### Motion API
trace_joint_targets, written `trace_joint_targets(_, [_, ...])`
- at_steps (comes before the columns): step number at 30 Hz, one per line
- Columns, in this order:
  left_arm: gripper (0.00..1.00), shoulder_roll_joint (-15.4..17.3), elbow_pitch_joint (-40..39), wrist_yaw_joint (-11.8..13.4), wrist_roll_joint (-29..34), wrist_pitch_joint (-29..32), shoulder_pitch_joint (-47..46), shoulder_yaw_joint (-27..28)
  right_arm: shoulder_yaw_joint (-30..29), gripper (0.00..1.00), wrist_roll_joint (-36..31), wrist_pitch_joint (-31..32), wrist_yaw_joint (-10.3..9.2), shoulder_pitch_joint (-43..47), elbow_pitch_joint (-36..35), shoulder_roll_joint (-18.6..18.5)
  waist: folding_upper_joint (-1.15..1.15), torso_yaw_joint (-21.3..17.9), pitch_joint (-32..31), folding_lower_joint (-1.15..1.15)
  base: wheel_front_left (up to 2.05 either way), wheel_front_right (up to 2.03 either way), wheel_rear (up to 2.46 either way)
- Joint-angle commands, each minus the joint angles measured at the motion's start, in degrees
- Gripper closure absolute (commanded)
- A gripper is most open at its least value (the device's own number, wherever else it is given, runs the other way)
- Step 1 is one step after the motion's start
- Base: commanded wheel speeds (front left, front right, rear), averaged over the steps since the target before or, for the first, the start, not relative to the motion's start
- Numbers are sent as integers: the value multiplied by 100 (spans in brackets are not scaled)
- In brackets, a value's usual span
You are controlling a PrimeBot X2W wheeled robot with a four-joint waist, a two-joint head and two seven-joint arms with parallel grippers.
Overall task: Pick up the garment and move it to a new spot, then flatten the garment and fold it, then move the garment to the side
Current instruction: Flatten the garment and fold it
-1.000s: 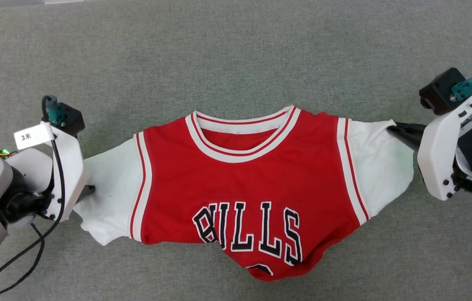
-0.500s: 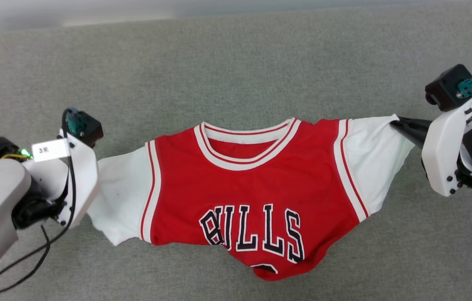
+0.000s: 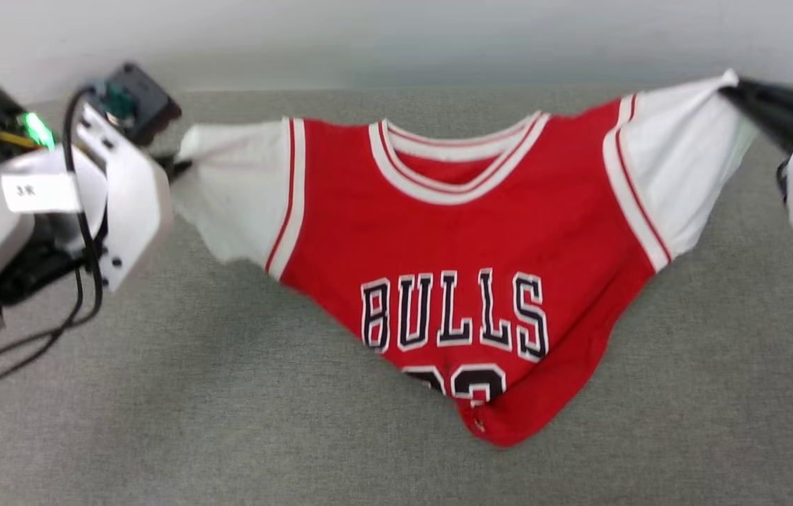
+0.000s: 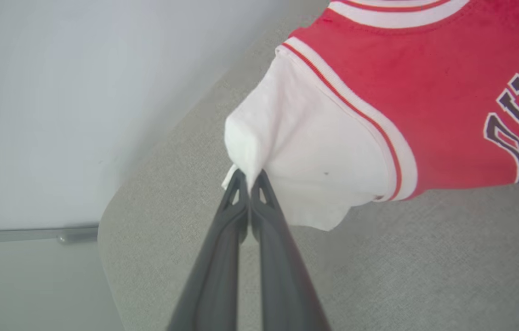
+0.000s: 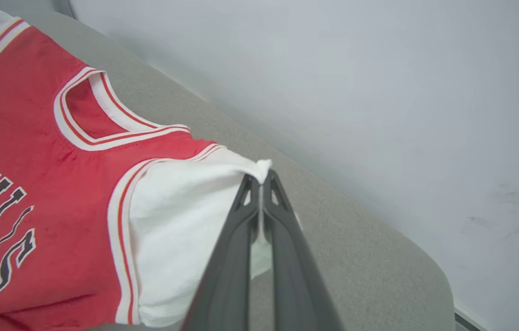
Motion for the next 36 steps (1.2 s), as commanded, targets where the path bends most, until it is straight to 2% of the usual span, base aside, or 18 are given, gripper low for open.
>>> trace_joint_targets(1, [100,-58,11,5,52,-102,-268,15,-51,100,-43,-4,-5,-171,37,-18,0,28,30,0,0,0,0])
trace_joint_targets(8, [100,-394,354,5,199,-676,-1433,31,-201,100,-296,241,-6,-1349,356,155,0,36,455,0,0,0,0])
trace_joint_targets(17, [100,-945,1293,5,471,-1544,-3208,154,13,100,-822,305,-5,-3307,1192,530,0,50,1230,0,0,0,0])
trace_joint_targets(21, [100,-1204,1816,5,588,-1961,-3917,130,113,100,-1041,119,-6,-4117,1580,727,0,88,1511,0,0,0,0])
trace_joint_targets(25, [100,-1465,2424,6,758,-2663,-4532,225,258,100,-1231,-118,-6,-4783,1939,920,0,133,1694,0,0,0,0])
trace_joint_targets(30, [100,-1758,3115,6,880,-3286,-4981,301,399,100,-1377,-414,-6,-5487,2392,1207,0,160,1804,0,0,0,0])
trace_joint_targets(31, [100,-1906,3428,5,835,-3500,-5118,302,504,100,-1434,-649,-6,-5797,2680,1380,0,188,1851,0,0,0,0])
trace_joint_targets(36, [100,-2023,3763,5,745,-3722,-5131,91,816,100,-1369,-991,-6,-5923,3136,1581,0,226,1911,0,0,0,0])
